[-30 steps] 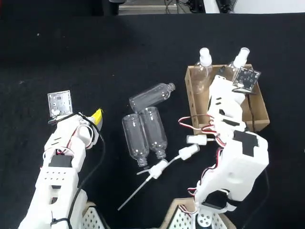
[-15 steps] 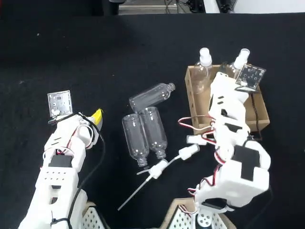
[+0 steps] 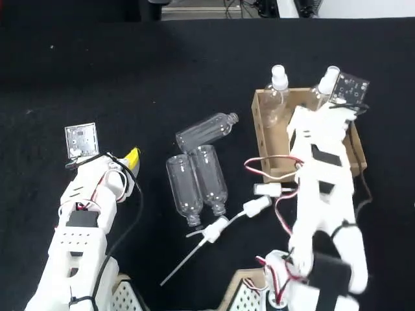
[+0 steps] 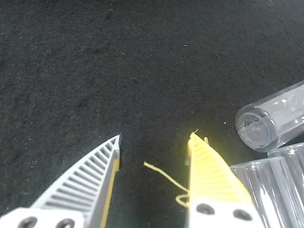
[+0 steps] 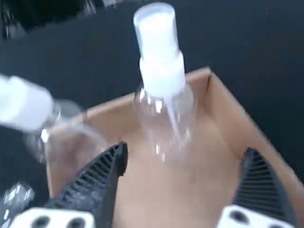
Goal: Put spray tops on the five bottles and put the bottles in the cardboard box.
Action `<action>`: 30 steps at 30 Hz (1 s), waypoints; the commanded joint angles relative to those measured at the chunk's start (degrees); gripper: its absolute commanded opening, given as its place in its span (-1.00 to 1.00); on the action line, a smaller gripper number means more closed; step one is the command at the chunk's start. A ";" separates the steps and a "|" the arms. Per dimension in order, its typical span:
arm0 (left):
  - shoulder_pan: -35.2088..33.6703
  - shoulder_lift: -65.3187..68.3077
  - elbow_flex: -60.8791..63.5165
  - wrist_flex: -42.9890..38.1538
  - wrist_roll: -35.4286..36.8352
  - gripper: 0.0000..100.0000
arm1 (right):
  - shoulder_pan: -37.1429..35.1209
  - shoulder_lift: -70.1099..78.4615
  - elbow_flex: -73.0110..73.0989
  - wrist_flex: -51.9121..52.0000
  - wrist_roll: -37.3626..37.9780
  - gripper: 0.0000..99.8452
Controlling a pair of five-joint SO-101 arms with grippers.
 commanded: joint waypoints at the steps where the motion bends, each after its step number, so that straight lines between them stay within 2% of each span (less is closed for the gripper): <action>1: -0.13 -0.79 -0.66 -1.23 0.53 -0.57 | 2.55 -7.52 -6.46 14.15 0.18 -0.67; 4: -0.13 -0.79 -0.66 -1.23 0.53 -0.57 | 6.59 -8.40 -10.42 18.73 1.05 -0.99; 6: -0.13 -0.79 -0.66 -1.23 0.53 -0.57 | 8.97 -8.40 -11.30 18.81 2.90 -0.93; 9: -0.13 -0.79 -0.66 -1.23 0.53 -0.57 | 10.99 -8.40 -11.30 17.93 3.78 -0.98; 17: -0.31 -0.62 -0.66 -1.23 0.53 -0.57 | 11.34 -6.29 -6.46 4.75 3.25 -0.98; 25: -0.48 -0.62 -0.66 -1.23 0.53 -0.57 | 11.69 8.31 -6.99 -8.62 3.25 -0.98; 30: -0.40 -0.62 -0.66 -1.23 0.53 -0.57 | 13.45 14.81 -9.01 -13.45 3.16 -0.98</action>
